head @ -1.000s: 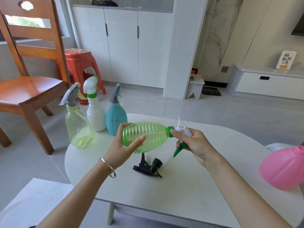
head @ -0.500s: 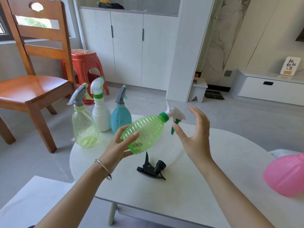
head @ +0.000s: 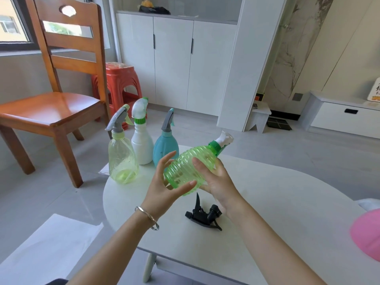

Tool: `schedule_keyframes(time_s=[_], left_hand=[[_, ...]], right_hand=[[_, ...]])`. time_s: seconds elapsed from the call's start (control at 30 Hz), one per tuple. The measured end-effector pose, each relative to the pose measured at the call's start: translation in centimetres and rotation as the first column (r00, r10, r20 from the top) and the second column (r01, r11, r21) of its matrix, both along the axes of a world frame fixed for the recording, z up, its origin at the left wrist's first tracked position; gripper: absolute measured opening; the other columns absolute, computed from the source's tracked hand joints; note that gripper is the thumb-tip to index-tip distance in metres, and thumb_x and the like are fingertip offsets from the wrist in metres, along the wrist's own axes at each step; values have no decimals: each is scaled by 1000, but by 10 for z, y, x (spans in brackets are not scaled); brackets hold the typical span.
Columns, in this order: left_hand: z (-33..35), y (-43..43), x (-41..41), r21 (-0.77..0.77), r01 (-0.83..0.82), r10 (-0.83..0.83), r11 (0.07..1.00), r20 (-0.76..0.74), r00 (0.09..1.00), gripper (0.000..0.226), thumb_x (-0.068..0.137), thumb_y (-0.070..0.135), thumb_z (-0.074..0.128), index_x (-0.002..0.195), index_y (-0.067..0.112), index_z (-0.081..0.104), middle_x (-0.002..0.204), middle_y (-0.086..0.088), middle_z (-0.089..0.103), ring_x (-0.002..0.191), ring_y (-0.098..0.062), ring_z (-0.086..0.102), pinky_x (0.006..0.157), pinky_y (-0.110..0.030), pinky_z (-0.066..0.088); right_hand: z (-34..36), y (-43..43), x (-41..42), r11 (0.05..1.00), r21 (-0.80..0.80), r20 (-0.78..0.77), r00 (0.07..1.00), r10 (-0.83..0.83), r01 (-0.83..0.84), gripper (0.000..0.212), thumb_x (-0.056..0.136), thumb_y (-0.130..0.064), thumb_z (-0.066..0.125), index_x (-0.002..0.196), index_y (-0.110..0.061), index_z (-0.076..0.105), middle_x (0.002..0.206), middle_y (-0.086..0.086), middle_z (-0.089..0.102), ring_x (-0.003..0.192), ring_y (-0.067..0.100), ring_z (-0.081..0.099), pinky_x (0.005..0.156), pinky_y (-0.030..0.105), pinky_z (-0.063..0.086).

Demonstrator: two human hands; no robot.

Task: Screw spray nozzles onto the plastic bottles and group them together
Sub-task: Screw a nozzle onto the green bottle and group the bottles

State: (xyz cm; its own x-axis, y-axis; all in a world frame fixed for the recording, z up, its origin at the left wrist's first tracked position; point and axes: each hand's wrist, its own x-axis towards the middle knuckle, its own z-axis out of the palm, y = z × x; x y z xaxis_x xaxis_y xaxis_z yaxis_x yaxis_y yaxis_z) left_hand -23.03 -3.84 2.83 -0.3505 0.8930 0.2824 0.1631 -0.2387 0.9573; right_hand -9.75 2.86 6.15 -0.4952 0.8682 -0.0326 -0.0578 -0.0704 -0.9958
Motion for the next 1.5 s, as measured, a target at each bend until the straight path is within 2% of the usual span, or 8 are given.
schedule_keyframes(time_s=[0.1, 0.2, 0.4, 0.53, 0.87, 1.0, 1.13, 1.5], left_hand=[[6, -3, -9, 7, -47, 48, 999, -126, 991, 80, 62, 49, 77, 131, 43, 36, 123, 23, 45, 107, 23, 46, 84, -4, 42], [13, -10, -24, 65, -150, 162, 987, -272, 949, 66, 72, 62, 63, 129, 38, 40, 127, 21, 49, 123, 8, 42, 98, -7, 30], [22, -16, -71, 309, -456, 549, 835, -405, 731, 69, 77, 45, 69, 131, 12, 43, 131, -4, 43, 127, -15, 37, 109, -18, 26], [18, -14, -99, 301, -560, 636, 771, -387, 668, 84, 73, 34, 76, 139, 5, 31, 135, -1, 31, 127, -6, 27, 106, -5, 16], [-17, -3, -139, -175, -474, 422, 863, -268, 866, 100, 76, 44, 71, 149, 17, 8, 157, -2, 12, 144, -18, 15, 118, -39, 17], [-25, 0, -146, -201, -420, 372, 885, -237, 898, 88, 81, 40, 67, 148, 17, 15, 154, -5, 22, 142, -18, 23, 117, -40, 21], [-29, 3, -152, -205, -375, 330, 904, -222, 918, 70, 88, 31, 61, 144, 13, 24, 145, -10, 38, 135, -23, 36, 112, -44, 30], [-36, 3, -158, -201, -405, 336, 892, -306, 891, 68, 87, 33, 61, 143, 10, 29, 142, -10, 42, 131, -23, 40, 110, -44, 33]], right_hand=[[2, 5, -3, 999, -10, -37, 999, 38, -38, 60, 66, -45, 74, 121, -31, 55, 116, -7, 66, 96, 2, 68, 66, 16, 54], [1, 10, -10, 998, 62, 3, 1000, 31, -31, 68, 60, -49, 76, 121, -33, 53, 118, -10, 65, 105, 3, 64, 82, 21, 52], [-12, 20, -33, 989, 141, 55, 998, 38, -45, 69, 55, -43, 82, 115, -30, 50, 115, -10, 64, 105, 1, 62, 83, 19, 49], [-23, 20, -54, 964, 245, 136, 988, 71, -103, 63, 62, -34, 85, 114, -28, 50, 112, -11, 65, 100, -4, 62, 79, 11, 48], [-57, 15, -96, 928, 326, 302, 950, 78, -179, 71, 63, -30, 86, 118, -44, 43, 132, -5, 50, 125, 13, 47, 109, 38, 37], [-65, 14, -104, 923, 324, 278, 953, 116, -207, 72, 68, -21, 84, 128, -31, 46, 131, -8, 54, 124, 10, 50, 108, 35, 39], [-67, 17, -110, 928, 315, 251, 961, 119, -197, 68, 70, -18, 82, 122, -39, 44, 126, -21, 53, 119, -4, 49, 97, 10, 39], [-75, 21, -118, 914, 369, 287, 956, 60, -168, 78, 69, -28, 82, 134, -33, 39, 139, -8, 41, 128, 10, 42, 108, 29, 36]])
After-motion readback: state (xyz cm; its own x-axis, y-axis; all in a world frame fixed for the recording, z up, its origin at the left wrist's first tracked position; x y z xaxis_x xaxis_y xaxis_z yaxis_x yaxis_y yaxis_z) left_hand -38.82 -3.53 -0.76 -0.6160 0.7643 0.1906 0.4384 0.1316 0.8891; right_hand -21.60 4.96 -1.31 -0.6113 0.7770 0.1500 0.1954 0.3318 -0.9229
